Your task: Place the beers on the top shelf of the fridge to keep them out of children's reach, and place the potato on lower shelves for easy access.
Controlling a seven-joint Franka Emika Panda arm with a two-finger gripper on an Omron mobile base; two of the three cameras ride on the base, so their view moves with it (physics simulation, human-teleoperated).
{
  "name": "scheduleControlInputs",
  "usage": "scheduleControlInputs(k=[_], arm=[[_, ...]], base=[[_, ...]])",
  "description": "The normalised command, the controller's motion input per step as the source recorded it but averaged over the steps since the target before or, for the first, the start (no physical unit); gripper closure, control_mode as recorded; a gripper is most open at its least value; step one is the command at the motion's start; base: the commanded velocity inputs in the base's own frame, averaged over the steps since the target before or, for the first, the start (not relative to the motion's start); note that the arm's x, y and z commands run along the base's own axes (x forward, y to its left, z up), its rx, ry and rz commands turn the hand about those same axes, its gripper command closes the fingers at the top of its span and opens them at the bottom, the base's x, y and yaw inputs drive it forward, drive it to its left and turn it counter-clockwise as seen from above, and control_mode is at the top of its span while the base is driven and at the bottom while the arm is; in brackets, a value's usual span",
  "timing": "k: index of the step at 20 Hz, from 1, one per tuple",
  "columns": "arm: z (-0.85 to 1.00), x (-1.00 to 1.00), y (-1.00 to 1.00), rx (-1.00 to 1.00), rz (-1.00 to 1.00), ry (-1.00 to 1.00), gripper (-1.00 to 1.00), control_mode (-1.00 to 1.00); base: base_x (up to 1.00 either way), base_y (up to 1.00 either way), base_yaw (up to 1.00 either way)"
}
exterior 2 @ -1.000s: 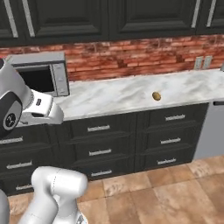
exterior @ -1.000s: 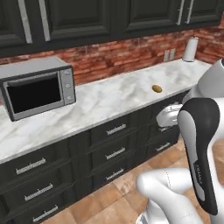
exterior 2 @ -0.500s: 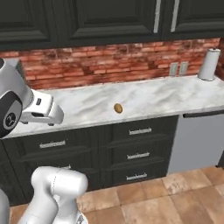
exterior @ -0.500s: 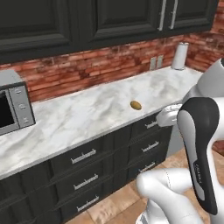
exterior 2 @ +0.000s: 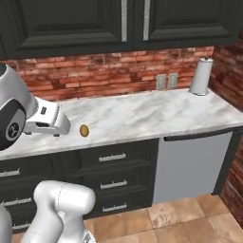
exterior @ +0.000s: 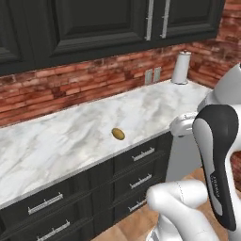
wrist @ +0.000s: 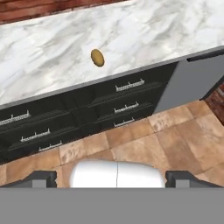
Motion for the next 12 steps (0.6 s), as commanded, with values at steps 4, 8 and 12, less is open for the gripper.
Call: scheduleControlInputs(k=[4, 8, 12], arm=[[0.0, 0.0, 0.0, 0.0, 0.0, 0.0, -1.0, 1.0], [0.0, 0.0, 0.0, 0.0, 0.0, 0.0, -1.0, 1.0], [0.0, 0.0, 0.0, 0.0, 0.0, 0.0, -1.0, 1.0]], base=[[0.7, -0.17, 0.2], [0.54, -0.12, 0.34], [0.13, -0.48, 0.34]])
